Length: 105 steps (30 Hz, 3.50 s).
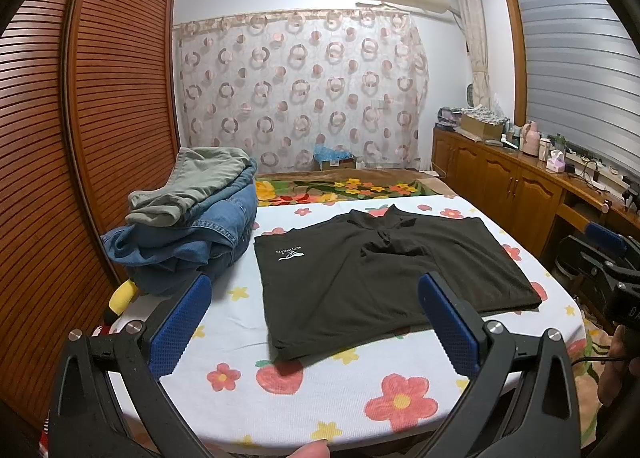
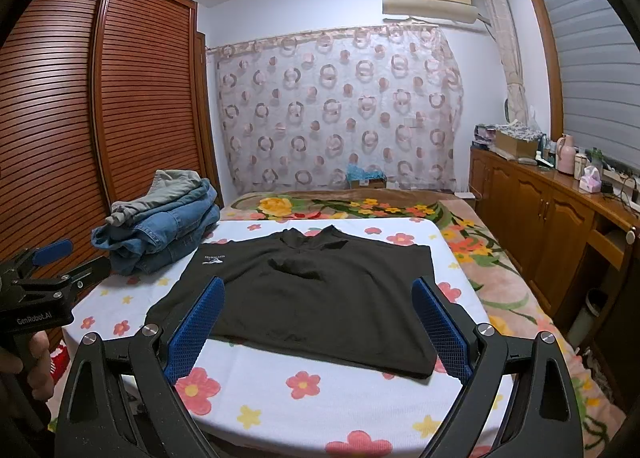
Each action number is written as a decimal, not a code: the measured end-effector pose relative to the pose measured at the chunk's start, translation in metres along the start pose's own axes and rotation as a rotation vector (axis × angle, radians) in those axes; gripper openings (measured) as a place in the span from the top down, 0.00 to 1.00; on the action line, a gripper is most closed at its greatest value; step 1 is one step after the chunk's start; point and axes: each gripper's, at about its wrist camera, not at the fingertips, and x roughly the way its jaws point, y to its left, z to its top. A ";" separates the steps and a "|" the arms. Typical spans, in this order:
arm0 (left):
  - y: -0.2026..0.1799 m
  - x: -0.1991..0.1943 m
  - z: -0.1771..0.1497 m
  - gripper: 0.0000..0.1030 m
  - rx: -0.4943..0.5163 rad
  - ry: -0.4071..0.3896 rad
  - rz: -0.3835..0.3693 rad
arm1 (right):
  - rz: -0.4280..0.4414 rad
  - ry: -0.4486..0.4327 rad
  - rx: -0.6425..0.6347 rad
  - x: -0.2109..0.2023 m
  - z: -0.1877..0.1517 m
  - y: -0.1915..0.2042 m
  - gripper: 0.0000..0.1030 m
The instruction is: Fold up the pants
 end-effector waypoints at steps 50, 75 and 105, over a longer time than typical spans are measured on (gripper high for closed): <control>0.000 -0.001 0.000 0.00 0.000 -0.005 -0.001 | -0.002 0.000 0.008 0.000 0.001 -0.001 0.08; -0.014 -0.006 -0.004 0.00 0.000 0.034 -0.005 | -0.007 0.017 0.008 0.004 -0.003 -0.002 0.08; 0.026 0.083 -0.060 0.00 0.014 0.233 -0.053 | -0.079 0.199 -0.004 0.041 0.001 -0.027 0.35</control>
